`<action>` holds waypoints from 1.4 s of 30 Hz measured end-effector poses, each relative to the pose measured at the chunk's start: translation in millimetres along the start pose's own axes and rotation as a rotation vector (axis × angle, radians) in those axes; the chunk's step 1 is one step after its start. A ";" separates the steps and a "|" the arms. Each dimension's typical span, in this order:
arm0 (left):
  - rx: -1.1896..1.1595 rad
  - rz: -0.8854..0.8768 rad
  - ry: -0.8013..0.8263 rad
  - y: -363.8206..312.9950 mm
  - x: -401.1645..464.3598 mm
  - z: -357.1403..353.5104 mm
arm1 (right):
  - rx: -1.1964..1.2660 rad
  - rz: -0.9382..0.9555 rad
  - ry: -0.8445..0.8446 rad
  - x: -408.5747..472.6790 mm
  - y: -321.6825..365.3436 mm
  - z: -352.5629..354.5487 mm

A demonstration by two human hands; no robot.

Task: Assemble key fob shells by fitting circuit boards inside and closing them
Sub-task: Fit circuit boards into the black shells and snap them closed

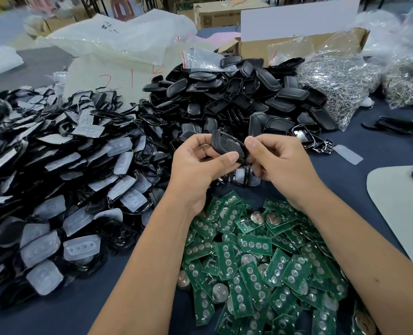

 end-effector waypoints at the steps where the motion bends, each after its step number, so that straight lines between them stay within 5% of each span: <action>1: -0.027 0.010 0.019 0.2 -0.6 -1.9 | 0.035 0.007 0.017 -0.8 1.1 -2.0; 11: -0.059 -0.005 0.096 2.2 -4.6 -12.1 | 0.327 -0.059 -0.009 -3.5 3.5 -3.8; 24: -0.050 -0.001 0.013 2.0 -5.6 -14.1 | 0.329 -0.026 -0.062 -2.5 5.5 -6.3; 30: 0.523 -0.222 -0.122 -20.7 -10.0 -17.1 | -0.025 0.092 -0.115 0.0 14.0 10.1; 33: 0.626 -0.226 -0.169 -26.3 -6.0 -31.5 | -0.044 0.056 -0.102 3.9 14.3 29.6; 37: 0.970 -0.167 -0.067 -22.6 16.3 -73.4 | -0.043 -0.018 -0.342 4.3 8.6 70.9; 42: 0.957 -0.033 0.151 16.1 41.2 -141.9 | -0.105 -0.165 -0.784 -12.1 -5.8 137.2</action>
Point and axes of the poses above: each hand's wrist, its own x-axis towards the middle knuckle, its own z-axis out of the back of the hand, y = z × x, the point moved 5 cm from there along x, towards the middle knuckle, and after that the axes turned 6 degrees about y, right-handed, at the moved point
